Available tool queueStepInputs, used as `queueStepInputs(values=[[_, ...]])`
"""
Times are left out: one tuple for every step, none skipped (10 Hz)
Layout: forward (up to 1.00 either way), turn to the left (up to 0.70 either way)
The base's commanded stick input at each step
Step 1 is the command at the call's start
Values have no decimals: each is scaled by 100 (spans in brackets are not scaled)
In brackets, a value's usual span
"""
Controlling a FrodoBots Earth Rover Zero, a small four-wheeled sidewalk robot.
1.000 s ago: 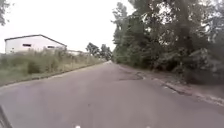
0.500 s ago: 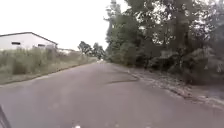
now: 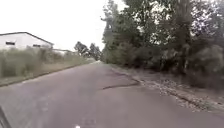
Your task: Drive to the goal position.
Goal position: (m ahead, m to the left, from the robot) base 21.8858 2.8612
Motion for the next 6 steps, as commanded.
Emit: queueStepInputs(values=[[100, 0], [100, 0], [100, 0], [100, 0], [100, 0], [100, 0]])
